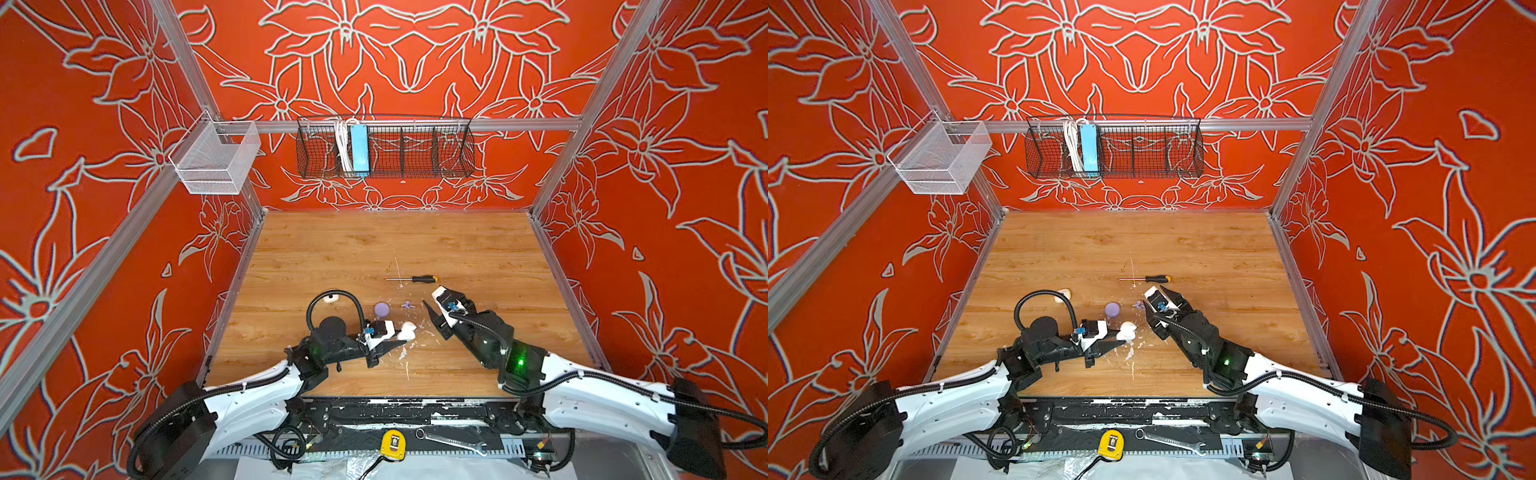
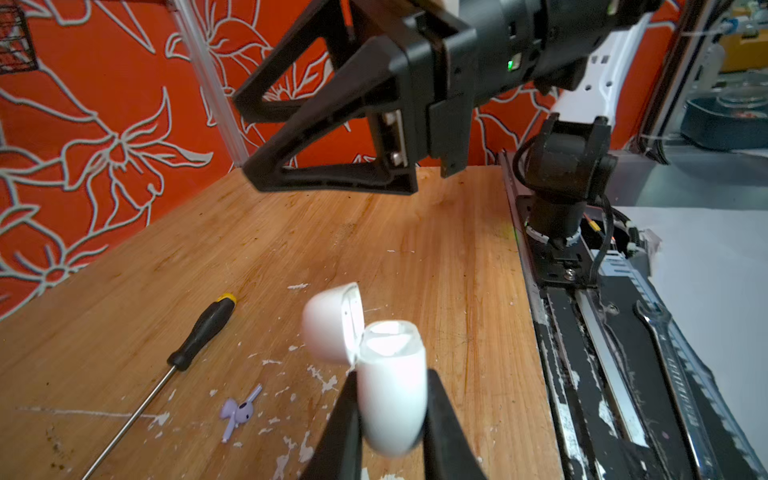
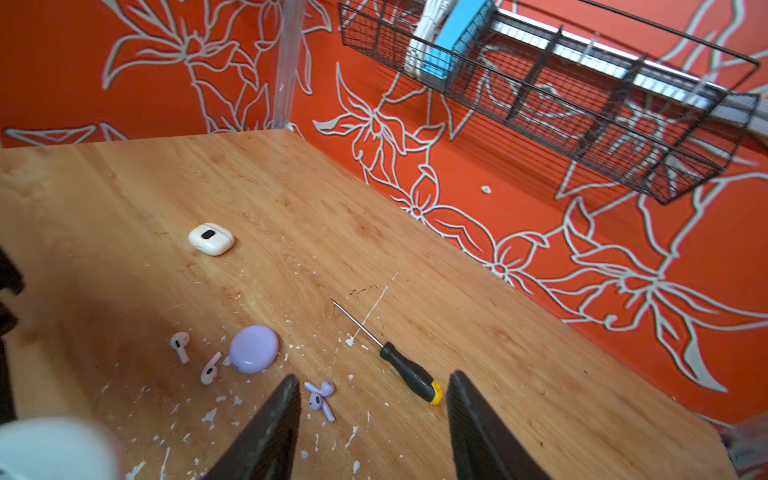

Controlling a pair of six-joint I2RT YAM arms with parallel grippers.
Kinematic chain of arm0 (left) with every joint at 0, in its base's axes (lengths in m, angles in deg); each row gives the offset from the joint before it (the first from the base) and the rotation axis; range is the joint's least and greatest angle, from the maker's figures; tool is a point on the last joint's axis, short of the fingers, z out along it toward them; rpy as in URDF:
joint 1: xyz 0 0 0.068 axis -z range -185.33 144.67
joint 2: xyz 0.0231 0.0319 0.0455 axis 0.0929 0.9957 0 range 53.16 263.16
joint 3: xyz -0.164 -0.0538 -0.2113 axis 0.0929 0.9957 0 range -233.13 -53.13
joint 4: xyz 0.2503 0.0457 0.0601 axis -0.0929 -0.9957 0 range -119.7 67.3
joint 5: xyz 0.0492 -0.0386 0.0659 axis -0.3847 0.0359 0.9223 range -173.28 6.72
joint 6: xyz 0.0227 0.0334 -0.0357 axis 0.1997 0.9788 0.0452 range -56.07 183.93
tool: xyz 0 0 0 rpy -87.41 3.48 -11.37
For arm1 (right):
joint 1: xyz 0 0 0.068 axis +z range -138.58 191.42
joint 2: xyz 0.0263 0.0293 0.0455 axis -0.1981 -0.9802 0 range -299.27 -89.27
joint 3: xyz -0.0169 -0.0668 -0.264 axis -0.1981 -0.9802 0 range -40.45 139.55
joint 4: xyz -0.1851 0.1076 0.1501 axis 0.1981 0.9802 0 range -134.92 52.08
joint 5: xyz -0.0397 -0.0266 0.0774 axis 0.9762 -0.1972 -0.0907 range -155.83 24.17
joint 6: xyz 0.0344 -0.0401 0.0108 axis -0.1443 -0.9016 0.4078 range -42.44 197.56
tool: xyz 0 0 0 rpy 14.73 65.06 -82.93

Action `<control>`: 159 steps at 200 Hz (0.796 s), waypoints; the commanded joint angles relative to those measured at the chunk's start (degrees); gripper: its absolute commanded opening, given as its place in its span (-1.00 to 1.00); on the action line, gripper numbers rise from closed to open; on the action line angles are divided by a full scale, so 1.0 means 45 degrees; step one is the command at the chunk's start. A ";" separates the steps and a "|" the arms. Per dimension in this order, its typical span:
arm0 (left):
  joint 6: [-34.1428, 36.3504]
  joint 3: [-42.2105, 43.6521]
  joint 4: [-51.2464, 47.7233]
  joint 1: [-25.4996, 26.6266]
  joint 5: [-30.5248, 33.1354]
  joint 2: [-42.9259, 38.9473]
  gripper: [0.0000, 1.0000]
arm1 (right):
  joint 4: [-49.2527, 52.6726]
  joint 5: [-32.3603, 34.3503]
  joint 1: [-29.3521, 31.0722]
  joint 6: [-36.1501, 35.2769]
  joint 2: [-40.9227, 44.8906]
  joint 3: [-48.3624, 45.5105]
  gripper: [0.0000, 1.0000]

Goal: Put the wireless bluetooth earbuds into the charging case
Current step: 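Swing the right gripper out over the loose white earbud on the table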

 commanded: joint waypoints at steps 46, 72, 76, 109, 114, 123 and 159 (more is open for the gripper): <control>-0.2623 0.1348 0.3955 -0.1649 0.1316 -0.0183 -1.00 | 0.3893 -0.0148 -0.3346 0.6458 -0.0069 0.1288 0.42; -0.1462 0.1113 0.1658 -0.1598 0.1093 -0.2092 -1.00 | 0.4813 -0.1721 -0.3602 0.6607 -0.0674 0.2170 0.44; -0.1159 0.1020 0.1109 -0.1549 0.1067 -0.2451 -1.00 | 0.4910 -0.1944 -0.3602 0.6531 -0.0791 0.2283 0.44; -0.0262 0.1461 0.0174 -0.0814 0.2473 -0.4552 -1.00 | 0.5177 -0.4183 -0.3603 0.5907 -0.2347 0.3100 0.32; -0.0252 0.1601 0.0157 -0.0794 0.2760 -0.4830 -1.00 | 0.5441 -0.4512 -0.3582 0.6093 -0.2690 0.3357 0.31; -0.0251 0.1807 0.0048 -0.0791 0.3378 -0.5301 -1.00 | 0.6006 -0.5243 -0.3575 0.6655 -0.3274 0.3895 0.31; -0.0593 0.2523 -0.0308 -0.0794 0.6112 -0.6833 -1.00 | 0.6377 -0.6761 -0.2384 0.8501 -0.4838 0.4754 0.23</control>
